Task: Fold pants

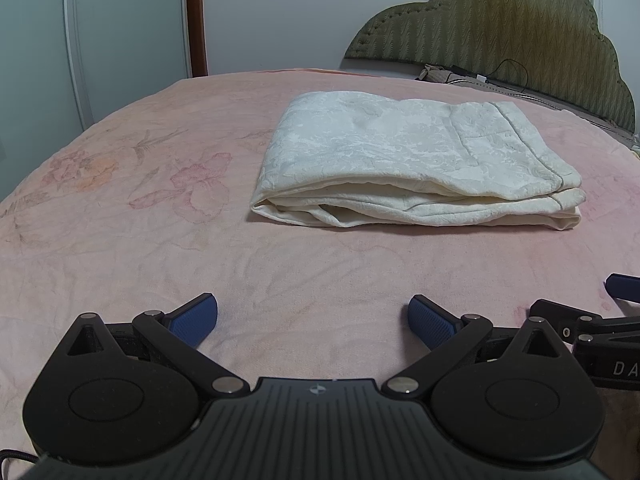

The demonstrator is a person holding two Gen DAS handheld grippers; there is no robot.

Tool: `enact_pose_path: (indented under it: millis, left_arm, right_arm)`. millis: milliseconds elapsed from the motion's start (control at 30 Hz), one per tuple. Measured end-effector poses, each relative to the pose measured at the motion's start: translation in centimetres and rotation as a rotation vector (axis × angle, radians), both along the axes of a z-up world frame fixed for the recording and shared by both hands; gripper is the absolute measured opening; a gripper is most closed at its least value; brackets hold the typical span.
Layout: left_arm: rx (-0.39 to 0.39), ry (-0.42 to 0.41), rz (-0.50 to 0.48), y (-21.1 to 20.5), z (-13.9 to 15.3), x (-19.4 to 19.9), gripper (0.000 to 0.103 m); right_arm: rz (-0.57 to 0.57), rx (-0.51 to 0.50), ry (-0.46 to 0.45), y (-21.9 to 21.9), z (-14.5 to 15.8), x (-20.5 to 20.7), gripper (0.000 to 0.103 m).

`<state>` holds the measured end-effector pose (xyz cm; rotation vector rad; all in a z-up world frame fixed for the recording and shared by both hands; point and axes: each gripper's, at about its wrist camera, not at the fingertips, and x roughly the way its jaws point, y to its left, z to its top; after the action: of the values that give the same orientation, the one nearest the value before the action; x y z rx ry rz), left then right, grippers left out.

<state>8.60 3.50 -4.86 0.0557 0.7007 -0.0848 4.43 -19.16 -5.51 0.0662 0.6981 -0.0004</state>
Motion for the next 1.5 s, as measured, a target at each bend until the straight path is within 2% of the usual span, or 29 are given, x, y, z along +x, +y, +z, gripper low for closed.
enact_pose_path:
  millis: [967, 1233, 1300, 1400, 1500]
  left_arm:
    - [0.002, -0.001, 0.001, -0.1, 0.0, 0.0, 0.103]
    - [-0.026, 0.018, 0.002, 0.4, 0.5, -0.3, 0.103]
    - [-0.04, 0.035, 0.04, 0.4, 1.0, -0.4, 0.102]
    - [0.01, 0.003, 0.055, -0.2, 1.5, -1.0, 0.102]
    - [0.028, -0.005, 0.044, -0.3, 1.2, -1.4, 0.103]
  right_arm:
    - [-0.007, -0.004, 0.002, -0.1, 0.0, 0.0, 0.103]
    - [-0.011, -0.006, 0.001, 0.2, 0.0, 0.0, 0.103]
    - [-0.024, 0.017, -0.023, 0.1, 0.2, -0.4, 0.103]
    - [-0.041, 0.058, -0.106, 0.1, 1.2, -1.4, 0.103]
    - [-0.021, 0.012, -0.13, 0.9, 1.7, -1.6, 0.103]
